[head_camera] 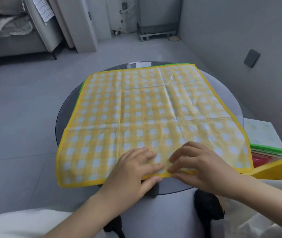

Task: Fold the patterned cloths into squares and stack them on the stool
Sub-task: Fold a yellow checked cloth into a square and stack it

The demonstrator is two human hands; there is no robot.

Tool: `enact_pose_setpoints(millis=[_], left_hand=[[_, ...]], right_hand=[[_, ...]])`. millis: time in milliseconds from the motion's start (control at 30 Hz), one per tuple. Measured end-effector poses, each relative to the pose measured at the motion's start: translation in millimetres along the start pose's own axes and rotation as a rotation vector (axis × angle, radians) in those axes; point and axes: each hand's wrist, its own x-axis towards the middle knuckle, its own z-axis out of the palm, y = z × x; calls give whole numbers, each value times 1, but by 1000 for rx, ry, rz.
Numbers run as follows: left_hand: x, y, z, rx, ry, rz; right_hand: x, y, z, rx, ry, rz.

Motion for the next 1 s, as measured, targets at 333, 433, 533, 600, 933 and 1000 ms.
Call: enact_pose_setpoints(millis=[333,433,533,600,933,1000], left_hand=[[3,4,-11,-159,-47,-72],[3,6,-13,-172,-60,-93],[5,10,-16,-185,-80,-130],[6,13,-19,-192,-101,-157],[17,23,-43,-250,-9,-266],[20,24,-45,-230,33,-250]], right_hand=[[1,-7,1,72,-11,50],[3,-9,-3,84,-47,66],[8,-11,-8,71,-103,94],[13,-13,-13,74,-147,137],[37,-20,-48,202,-267,348],[40,-22,-52,217,-248,369]])
